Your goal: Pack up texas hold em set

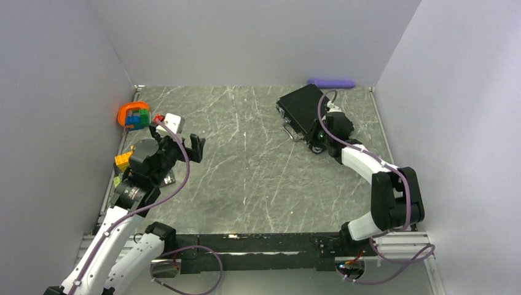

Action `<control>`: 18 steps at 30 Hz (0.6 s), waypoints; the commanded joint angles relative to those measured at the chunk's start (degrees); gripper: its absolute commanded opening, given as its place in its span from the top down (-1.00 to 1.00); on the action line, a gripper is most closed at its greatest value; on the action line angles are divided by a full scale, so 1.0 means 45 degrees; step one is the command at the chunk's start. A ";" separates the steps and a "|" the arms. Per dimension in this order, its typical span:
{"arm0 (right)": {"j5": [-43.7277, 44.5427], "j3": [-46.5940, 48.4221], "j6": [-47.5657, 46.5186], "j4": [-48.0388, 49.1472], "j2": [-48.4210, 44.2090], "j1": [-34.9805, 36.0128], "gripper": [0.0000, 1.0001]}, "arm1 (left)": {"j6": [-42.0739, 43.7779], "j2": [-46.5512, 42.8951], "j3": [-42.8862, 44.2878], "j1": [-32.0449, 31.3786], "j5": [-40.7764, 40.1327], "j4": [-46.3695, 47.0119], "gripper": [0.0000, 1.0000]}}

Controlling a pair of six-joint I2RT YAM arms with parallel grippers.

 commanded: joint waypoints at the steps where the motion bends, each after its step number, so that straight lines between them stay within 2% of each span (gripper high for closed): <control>1: 0.0064 0.0811 0.0196 0.1052 0.0748 0.0111 0.65 | -0.0059 -0.0182 0.0343 -0.0057 0.0199 0.0166 -0.97; 7: 0.0642 0.0771 -0.0017 0.1251 0.1634 0.0483 0.66 | -0.0083 -0.0165 0.0350 -0.0056 0.0285 0.0168 -0.97; 18: 0.1820 -0.0031 0.0005 0.1581 0.1533 0.1018 0.69 | -0.0064 -0.0130 0.0357 -0.0057 0.0251 0.0175 -0.97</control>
